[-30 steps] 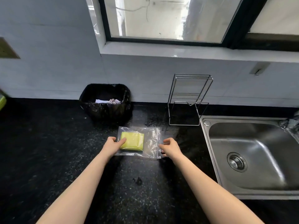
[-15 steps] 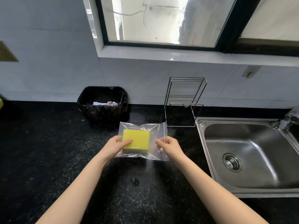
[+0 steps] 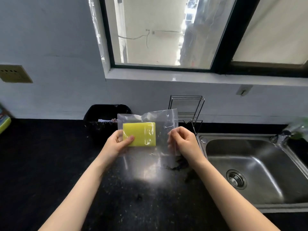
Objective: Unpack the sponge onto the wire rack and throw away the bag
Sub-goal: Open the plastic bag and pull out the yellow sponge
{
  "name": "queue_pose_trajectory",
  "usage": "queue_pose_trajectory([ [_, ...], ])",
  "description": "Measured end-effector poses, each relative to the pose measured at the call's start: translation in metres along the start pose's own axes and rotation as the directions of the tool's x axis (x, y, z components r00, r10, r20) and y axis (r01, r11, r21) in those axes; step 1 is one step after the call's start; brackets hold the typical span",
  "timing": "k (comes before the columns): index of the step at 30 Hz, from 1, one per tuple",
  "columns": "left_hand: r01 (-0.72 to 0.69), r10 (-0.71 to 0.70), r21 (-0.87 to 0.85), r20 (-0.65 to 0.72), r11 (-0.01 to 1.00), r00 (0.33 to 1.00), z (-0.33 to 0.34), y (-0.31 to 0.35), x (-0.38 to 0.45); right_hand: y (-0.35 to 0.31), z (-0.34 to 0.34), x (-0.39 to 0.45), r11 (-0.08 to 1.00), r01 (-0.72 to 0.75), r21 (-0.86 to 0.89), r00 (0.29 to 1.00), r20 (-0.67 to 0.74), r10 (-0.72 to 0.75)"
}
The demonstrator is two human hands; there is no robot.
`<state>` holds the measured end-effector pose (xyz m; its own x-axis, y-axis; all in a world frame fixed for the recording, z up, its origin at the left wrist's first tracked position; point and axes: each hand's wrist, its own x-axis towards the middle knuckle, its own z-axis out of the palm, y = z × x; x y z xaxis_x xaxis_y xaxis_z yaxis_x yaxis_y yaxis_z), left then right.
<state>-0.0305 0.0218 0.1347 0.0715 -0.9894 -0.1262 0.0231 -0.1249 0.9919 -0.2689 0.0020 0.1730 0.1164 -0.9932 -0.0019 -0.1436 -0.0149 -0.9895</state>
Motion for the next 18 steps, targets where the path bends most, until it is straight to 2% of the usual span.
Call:
queue_pose_trajectory([
  [4, -0.083, 0.083, 0.014, -0.03, 0.996, 0.996, 0.004, 0.022, 0.002, -0.022, -0.005, 0.002, 0.996, 0.036, 0.086, 0.998, -0.054, -0.031],
  [7, -0.054, 0.055, 0.035, -0.024, 0.998, 0.998, 0.005, 0.032, 0.006, -0.035, -0.007, 0.002, 0.988, 0.062, 0.14, 0.996, -0.071, -0.053],
  [9, -0.064, 0.071, 0.093, -0.075, 0.994, 0.995, 0.009, 0.039, 0.007, -0.042, -0.006, 0.004, 0.983, 0.084, 0.162, 0.994, -0.087, -0.07],
  [11, -0.125, 0.2, 0.286, -0.249, 0.95, 0.948, 0.015, 0.045, 0.006, -0.047, -0.004, 0.007, 0.981, 0.105, 0.163, 0.991, -0.096, -0.09],
  [13, -0.197, 0.394, 0.471, -0.366, 0.86, 0.843, 0.024, 0.055, -0.001, -0.05, -0.002, 0.01, 0.981, 0.104, 0.165, 0.992, -0.095, -0.089],
  [14, -0.264, 0.476, 0.512, -0.343, 0.818, 0.81, 0.03, 0.062, -0.005, -0.051, 0.0, 0.013, 0.981, 0.101, 0.169, 0.992, -0.093, -0.086],
  [15, -0.327, 0.524, 0.529, -0.277, 0.783, 0.806, 0.036, 0.069, -0.006, -0.052, 0.002, 0.015, 0.98, 0.103, 0.169, 0.992, -0.094, -0.088],
  [16, -0.376, 0.532, 0.523, -0.183, 0.765, 0.827, 0.044, 0.077, -0.008, -0.053, 0.006, 0.017, 0.98, 0.112, 0.166, 0.991, -0.098, -0.096],
  [18, -0.418, 0.466, 0.436, -0.003, 0.797, 0.885, 0.063, 0.088, -0.009, -0.054, 0.013, 0.021, 0.977, 0.129, 0.17, 0.988, -0.112, -0.111],
])
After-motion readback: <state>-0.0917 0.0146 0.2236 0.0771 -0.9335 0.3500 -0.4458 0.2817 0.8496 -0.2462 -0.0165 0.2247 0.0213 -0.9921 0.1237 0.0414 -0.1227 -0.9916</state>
